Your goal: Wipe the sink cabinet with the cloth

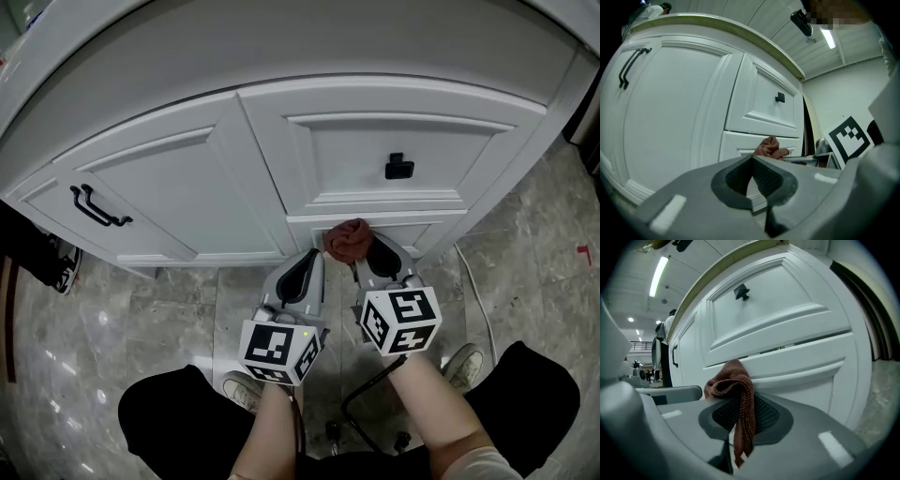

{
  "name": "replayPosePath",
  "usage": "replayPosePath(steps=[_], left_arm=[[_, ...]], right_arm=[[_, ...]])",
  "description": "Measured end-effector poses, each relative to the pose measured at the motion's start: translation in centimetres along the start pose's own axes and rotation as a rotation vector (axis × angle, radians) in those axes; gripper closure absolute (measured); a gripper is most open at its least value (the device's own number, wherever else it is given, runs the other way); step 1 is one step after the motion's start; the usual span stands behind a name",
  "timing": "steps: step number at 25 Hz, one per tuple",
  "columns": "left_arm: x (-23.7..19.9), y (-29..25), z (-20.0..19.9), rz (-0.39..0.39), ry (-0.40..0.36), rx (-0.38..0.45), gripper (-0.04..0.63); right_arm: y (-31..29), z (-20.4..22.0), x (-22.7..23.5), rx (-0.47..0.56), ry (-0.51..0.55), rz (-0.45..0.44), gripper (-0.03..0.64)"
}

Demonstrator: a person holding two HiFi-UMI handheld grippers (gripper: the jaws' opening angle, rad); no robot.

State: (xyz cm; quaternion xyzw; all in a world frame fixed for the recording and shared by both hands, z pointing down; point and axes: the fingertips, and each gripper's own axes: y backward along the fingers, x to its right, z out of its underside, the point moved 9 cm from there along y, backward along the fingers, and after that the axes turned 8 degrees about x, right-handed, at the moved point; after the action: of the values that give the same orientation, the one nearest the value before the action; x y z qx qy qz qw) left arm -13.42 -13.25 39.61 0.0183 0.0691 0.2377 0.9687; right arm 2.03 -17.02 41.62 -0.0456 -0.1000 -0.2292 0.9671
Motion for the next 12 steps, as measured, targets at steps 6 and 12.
replayPosePath(steps=[6,12], left_arm=[[2.2,-1.6,0.5,0.058,-0.003,-0.011,0.594],[3.8,-2.9,0.6,0.094,0.004,-0.006,0.594]], right_arm=[[1.6,-0.7,2.5,0.015,-0.070,0.042,0.518],[3.7,-2.2,5.2,0.045,-0.035,0.131,0.522]])
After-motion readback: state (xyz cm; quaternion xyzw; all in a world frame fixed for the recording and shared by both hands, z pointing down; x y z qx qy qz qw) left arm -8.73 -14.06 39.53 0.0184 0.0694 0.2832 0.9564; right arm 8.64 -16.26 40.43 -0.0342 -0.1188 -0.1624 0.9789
